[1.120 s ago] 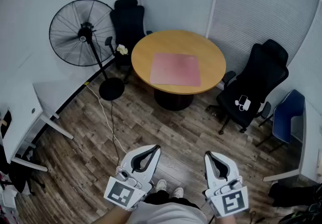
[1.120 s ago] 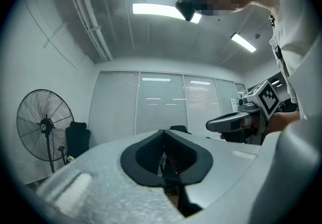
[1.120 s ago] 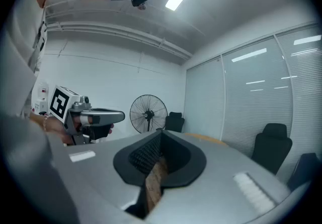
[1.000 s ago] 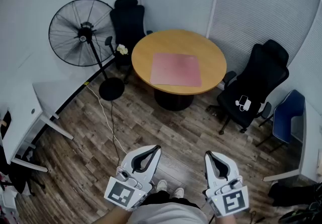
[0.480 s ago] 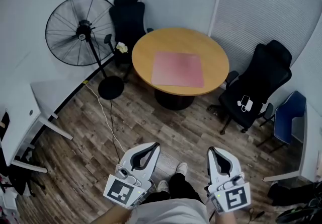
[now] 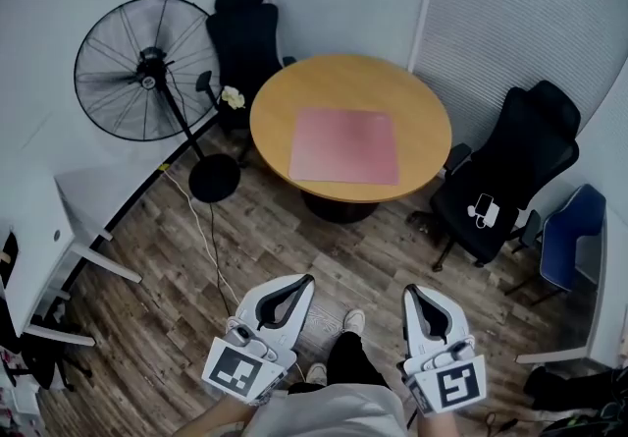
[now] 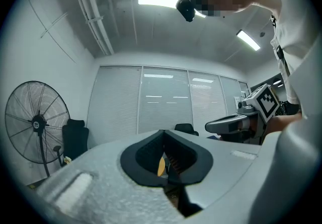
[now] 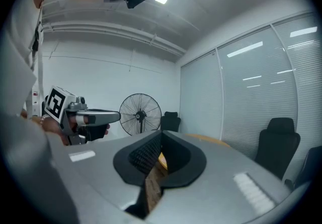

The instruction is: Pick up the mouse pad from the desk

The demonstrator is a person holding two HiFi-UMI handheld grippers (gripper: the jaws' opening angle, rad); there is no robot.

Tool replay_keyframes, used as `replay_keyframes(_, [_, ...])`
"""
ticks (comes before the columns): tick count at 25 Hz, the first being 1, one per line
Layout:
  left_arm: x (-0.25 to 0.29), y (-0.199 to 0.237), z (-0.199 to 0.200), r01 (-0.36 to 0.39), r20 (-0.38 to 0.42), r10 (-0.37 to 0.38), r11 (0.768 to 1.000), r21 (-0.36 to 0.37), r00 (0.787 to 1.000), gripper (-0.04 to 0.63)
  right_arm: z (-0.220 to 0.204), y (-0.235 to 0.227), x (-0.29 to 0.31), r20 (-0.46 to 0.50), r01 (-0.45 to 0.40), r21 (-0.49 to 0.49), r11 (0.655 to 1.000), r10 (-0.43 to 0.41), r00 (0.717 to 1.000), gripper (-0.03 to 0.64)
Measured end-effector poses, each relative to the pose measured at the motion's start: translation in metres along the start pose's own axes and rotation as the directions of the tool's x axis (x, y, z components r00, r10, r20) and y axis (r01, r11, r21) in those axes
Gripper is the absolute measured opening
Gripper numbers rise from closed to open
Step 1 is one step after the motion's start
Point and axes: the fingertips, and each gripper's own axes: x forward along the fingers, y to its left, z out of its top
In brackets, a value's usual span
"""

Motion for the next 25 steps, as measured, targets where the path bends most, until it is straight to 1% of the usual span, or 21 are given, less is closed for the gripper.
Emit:
replay_keyframes(10, [0.101,0.037,-0.012,-0.006,-0.019,0.005,1.000,-0.007,1.000,0.006,-0.004,-0.080,0.073,-0.013,-0.020,0.013,1.000,0.020,1.000,0.004])
replay_keyframes(14, [0.139,0.047,-0.017,-0.009,-0.035,0.008,1.000,-0.009,0.999,0.006,0.002,-0.109,0.100,0.021,-0.048,0.014,0.999,0.048,0.999,0.004])
replay_keyframes(15, [0.149,0.049,-0.018,-0.009,-0.039,0.009,1.000,-0.008,0.999,0.006,0.001,-0.117,0.106,0.017,-0.050,0.014,0.999,0.050,0.999,0.003])
replay_keyframes(18, [0.176,0.056,-0.021,-0.012,-0.048,0.012,1.000,-0.003,0.999,0.006,-0.007,-0.143,0.122,-0.033,-0.039,0.013,0.999,0.040,0.999,0.003])
replay_keyframes(25, [0.230,0.068,-0.027,-0.025,-0.066,0.024,1.000,-0.001,0.998,0.006,-0.003,-0.186,0.156,0.017,-0.075,0.026,0.997,0.074,0.997,0.004])
